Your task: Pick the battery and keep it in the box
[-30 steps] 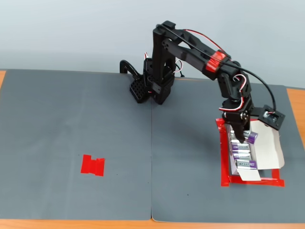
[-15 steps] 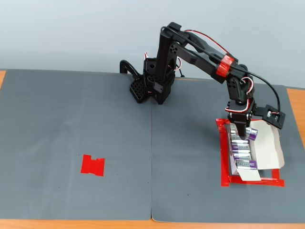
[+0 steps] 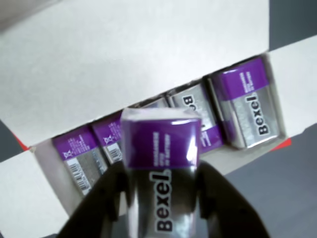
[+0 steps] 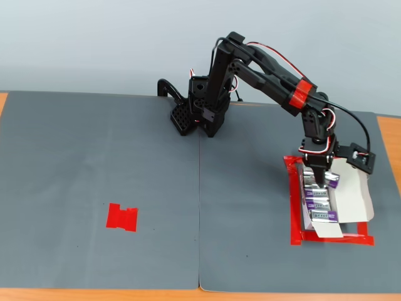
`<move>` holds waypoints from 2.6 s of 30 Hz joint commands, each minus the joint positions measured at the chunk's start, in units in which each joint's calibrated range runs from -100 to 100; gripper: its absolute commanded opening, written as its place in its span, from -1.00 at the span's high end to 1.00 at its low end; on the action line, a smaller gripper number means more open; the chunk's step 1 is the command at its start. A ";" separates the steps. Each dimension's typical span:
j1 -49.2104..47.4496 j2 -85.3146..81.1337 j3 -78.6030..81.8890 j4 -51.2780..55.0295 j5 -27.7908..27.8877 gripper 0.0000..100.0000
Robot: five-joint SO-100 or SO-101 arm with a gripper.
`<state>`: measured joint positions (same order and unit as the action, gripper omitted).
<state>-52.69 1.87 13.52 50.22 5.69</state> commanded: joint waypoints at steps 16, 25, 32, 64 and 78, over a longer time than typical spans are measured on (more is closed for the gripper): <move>-0.39 -0.72 -2.71 -0.82 2.36 0.96; -0.39 -0.72 -2.53 -0.22 2.31 0.91; -0.09 0.46 -2.62 -0.22 2.25 0.58; 12.97 -19.55 2.36 -0.22 1.89 0.96; 24.75 -52.61 23.62 -1.00 1.79 0.96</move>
<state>-30.58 -42.74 34.53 50.13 7.64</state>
